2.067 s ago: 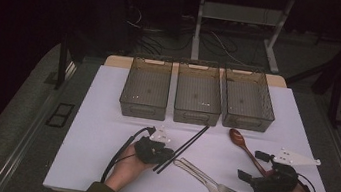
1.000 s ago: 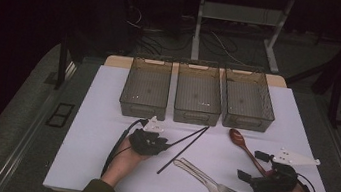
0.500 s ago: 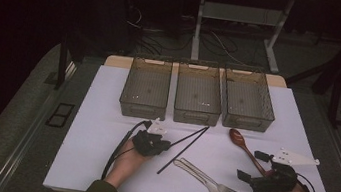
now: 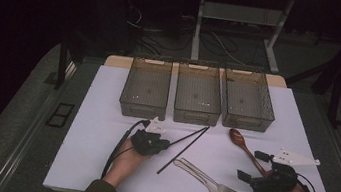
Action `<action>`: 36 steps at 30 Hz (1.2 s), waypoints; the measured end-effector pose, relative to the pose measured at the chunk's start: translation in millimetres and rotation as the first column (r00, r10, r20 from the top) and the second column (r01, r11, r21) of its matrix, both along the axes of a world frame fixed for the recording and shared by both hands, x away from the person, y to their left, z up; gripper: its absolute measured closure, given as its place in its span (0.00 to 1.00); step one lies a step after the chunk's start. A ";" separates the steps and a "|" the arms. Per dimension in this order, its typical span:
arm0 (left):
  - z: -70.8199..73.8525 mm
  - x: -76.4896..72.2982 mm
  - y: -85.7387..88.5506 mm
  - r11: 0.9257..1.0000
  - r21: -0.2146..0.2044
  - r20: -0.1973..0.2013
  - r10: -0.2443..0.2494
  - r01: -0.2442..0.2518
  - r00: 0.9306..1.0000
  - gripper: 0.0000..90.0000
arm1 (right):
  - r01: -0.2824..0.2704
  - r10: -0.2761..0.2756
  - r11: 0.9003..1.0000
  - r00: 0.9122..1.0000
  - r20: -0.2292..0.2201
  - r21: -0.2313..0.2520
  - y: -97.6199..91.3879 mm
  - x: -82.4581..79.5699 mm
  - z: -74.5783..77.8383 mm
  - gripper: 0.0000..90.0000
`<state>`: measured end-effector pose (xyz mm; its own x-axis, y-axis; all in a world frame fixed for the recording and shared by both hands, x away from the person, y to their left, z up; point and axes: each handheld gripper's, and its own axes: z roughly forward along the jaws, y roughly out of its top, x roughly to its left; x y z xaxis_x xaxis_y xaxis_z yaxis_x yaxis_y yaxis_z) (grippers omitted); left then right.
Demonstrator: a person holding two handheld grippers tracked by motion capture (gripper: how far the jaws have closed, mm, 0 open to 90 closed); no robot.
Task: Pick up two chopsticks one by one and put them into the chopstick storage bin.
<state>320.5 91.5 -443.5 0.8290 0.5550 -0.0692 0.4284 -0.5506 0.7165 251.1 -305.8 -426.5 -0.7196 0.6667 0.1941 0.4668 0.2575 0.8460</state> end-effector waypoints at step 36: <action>39.8 -13.4 25.2 0.995 -0.093 -0.033 -0.049 0.046 0.998 0.95 | -0.001 0.001 1.000 1.000 -0.005 -0.020 7.0 3.6 -10.4 0.01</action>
<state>307.1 116.7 -403.7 0.8505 0.5048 -0.1478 0.4292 -0.5036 0.7497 254.7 -298.8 -436.9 -0.7194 0.6697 0.1841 0.4707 0.2752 0.8383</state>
